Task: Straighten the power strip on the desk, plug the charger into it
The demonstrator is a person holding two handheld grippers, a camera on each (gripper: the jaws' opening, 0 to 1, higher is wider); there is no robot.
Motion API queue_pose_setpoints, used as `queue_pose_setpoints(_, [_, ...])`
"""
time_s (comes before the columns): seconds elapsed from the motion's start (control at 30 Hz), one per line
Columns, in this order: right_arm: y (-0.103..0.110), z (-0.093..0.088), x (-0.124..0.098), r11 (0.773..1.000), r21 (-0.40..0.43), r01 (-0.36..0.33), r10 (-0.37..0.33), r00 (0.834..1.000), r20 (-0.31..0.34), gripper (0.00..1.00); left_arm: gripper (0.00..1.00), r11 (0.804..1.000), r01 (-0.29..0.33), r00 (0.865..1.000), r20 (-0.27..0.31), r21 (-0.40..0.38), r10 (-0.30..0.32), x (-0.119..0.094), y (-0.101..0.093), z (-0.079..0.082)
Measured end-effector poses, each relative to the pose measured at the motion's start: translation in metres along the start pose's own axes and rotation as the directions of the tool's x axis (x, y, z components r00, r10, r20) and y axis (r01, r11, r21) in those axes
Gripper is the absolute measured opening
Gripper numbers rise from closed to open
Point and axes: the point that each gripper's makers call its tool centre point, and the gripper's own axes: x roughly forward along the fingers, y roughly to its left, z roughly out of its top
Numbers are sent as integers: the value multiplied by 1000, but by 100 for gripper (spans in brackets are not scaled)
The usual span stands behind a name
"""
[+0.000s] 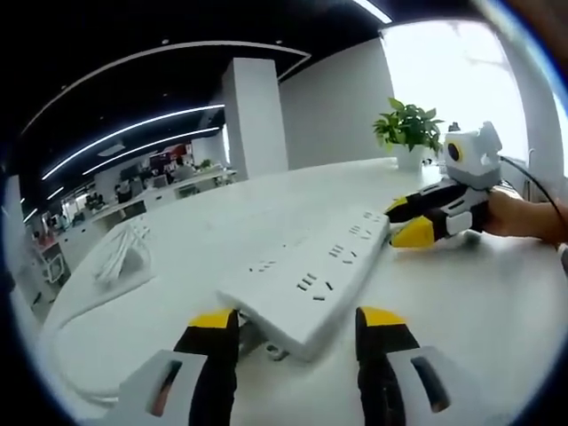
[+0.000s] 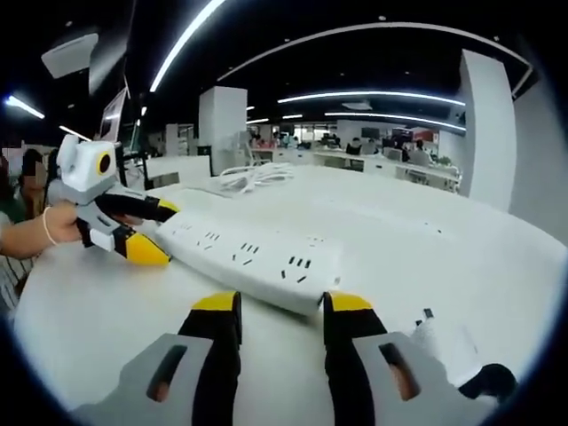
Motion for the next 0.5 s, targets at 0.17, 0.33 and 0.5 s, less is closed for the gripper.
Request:
queue_pose_setpoints(0.17, [2, -1, -4, 1000, 4, 10, -10, 1000, -2, 33, 50, 1000, -6, 1000, 2, 1, 6, 0, 2, 0])
queue_pose_setpoints(0.33, [2, -3, -8, 999, 19, 31, -31, 1000, 1, 31, 49, 1000, -1, 1000, 4, 7, 1, 0, 2, 0])
queue_pose_setpoints(0.5, [3, -3, -11, 999, 27, 45, -45, 999, 2, 31, 49, 1000, 5, 1000, 4, 12, -5, 0, 1, 0])
